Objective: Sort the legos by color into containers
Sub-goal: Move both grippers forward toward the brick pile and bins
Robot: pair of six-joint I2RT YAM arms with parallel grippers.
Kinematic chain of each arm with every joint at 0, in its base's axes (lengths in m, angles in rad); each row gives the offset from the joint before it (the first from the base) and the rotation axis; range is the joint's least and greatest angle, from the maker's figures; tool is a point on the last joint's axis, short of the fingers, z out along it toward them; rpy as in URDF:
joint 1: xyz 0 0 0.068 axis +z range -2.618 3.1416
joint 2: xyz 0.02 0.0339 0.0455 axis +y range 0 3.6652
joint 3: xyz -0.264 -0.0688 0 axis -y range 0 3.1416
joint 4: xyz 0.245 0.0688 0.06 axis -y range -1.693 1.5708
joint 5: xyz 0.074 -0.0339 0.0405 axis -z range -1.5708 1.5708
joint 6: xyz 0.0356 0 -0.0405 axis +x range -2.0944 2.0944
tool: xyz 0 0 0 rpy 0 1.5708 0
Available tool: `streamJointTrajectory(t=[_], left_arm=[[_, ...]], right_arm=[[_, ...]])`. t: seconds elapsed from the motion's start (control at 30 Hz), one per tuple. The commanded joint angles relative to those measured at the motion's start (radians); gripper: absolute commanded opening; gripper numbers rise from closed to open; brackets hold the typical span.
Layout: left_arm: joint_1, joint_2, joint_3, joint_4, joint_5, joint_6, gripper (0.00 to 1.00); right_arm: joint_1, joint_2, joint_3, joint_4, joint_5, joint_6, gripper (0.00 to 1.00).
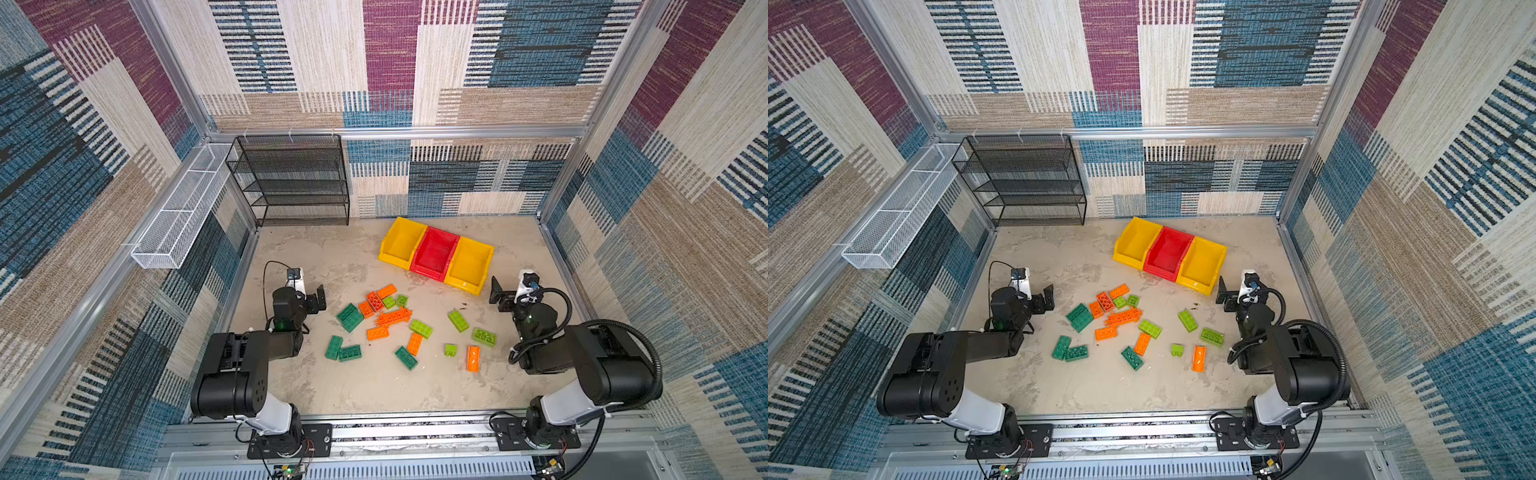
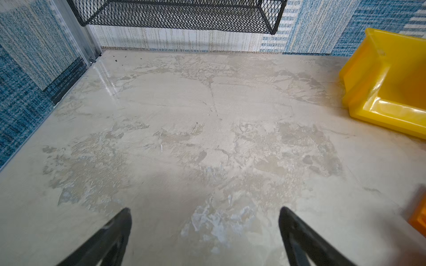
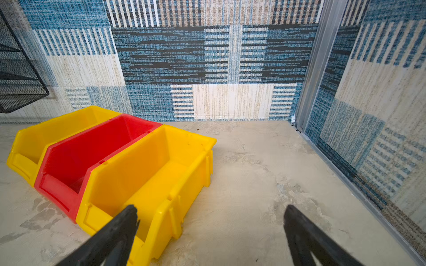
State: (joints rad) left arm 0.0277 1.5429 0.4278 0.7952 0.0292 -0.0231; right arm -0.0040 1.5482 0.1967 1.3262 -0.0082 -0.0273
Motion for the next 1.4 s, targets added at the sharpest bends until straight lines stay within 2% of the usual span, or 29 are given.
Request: streamJointTrajectory(t=[0.0,1.1,1.2,1.3,1.37], left_arm=[[0.0,0.001,0.007,0.015,0.005,0.042,0.99],[0.033,0.003,0.014,0.009,0.055,0.022,0.99],[0.033,0.002,0.008,0.014,0.061,0.02,0.99],[0.034,-0.008,0.008,0.013,0.063,0.022,0.99],[0.034,-0.058,0.021,-0.05,0.06,0.023,0.99]], right_arm=[[0.0,0.002,0.001,0.025,-0.006,-0.001,1.0],[-0.002,0.0,0.006,0.014,-0.01,0.003,1.0],[-0.002,-0.037,0.021,-0.041,0.047,0.023,1.0],[0.003,-0.142,0.077,-0.229,0.128,0.042,1.0],[0.005,-0.219,0.135,-0.399,0.18,0.079,1.0]])
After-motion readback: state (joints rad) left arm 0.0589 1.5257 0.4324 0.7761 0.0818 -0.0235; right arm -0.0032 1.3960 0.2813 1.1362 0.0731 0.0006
